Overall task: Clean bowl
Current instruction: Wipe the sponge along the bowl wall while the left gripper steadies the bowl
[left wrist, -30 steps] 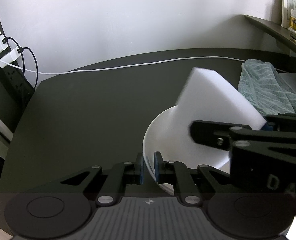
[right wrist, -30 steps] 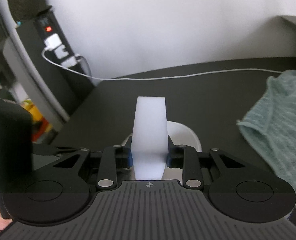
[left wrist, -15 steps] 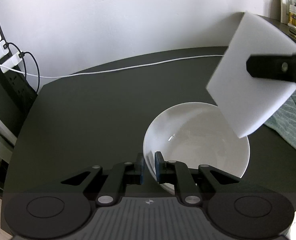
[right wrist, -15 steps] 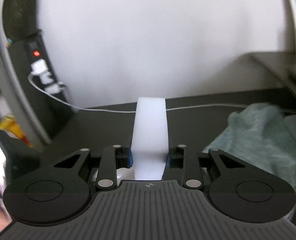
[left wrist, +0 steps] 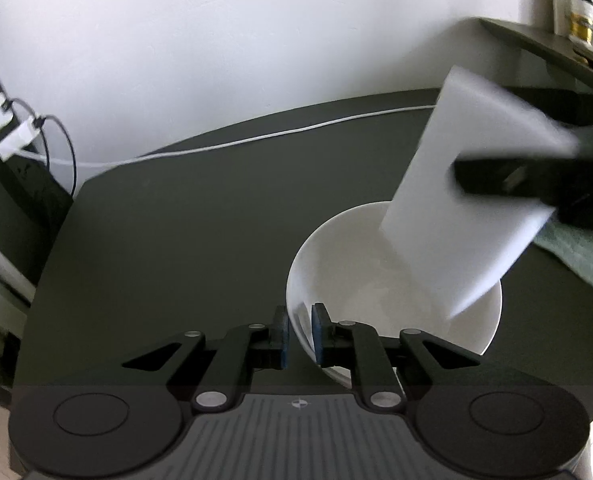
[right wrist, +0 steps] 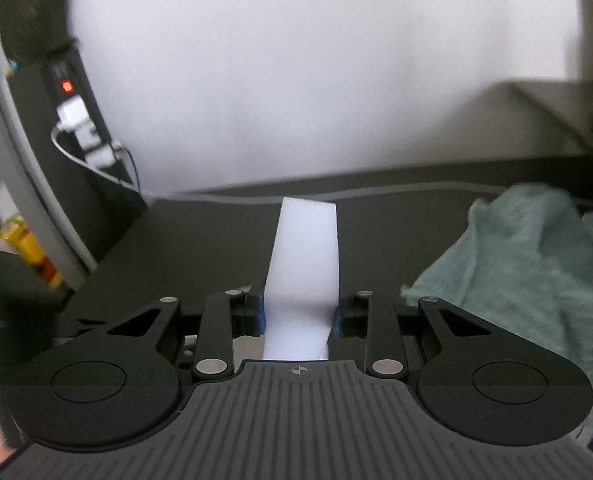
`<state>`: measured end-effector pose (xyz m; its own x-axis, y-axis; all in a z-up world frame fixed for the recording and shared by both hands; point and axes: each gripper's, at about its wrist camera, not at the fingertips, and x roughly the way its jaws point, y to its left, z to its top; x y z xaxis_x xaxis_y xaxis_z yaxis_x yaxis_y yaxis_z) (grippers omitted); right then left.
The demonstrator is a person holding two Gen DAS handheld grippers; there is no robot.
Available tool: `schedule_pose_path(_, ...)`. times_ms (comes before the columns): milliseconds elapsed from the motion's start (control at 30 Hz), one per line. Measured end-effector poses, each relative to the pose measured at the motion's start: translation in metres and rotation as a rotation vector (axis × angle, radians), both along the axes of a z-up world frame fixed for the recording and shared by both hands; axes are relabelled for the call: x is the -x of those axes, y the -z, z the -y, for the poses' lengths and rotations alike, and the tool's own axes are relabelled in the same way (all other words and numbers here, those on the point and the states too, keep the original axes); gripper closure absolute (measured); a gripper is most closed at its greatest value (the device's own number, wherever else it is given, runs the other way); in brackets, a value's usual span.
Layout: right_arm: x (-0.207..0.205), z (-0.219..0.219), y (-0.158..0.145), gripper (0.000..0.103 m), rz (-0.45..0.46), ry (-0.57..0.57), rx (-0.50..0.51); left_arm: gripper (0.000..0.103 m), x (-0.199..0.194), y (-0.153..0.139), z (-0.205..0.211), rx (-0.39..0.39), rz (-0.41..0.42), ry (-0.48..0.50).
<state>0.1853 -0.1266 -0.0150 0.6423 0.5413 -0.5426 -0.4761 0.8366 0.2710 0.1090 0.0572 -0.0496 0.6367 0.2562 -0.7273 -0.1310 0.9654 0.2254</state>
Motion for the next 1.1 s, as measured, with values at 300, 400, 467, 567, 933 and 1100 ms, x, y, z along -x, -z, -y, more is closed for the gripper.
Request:
schedule_pose_path(300,0.001,0.004,-0.002,0.072,-0.026,-0.034,-0.022,0.081,-0.029,0.000,0.009,-0.167,0.025,0.219)
schedule_pose_path(400,-0.003,-0.001,0.003,0.072,-0.043,-0.044,-0.024,0.083,-0.033,0.003,0.010,-0.154,0.017,0.206)
schedule_pose_path(467,-0.007,-0.005,0.004,0.072,-0.034,-0.038,-0.008,0.086,-0.035,0.001,0.007,-0.102,0.007,0.133)
schedule_pose_path(567,-0.014,-0.010,0.002,0.072,-0.009,-0.023,0.018,0.093,-0.033,-0.003,0.004,-0.024,-0.016,0.053)
schedule_pose_path(933,-0.012,-0.019,0.030,0.072,-0.134,-0.092,-0.017,0.092,-0.007,0.001,0.014,0.012,-0.004,0.032)
schedule_pose_path(1100,-0.014,-0.022,0.036,0.072,-0.122,-0.049,0.033,0.091,-0.013,0.002,0.016,-0.026,-0.003,0.036)
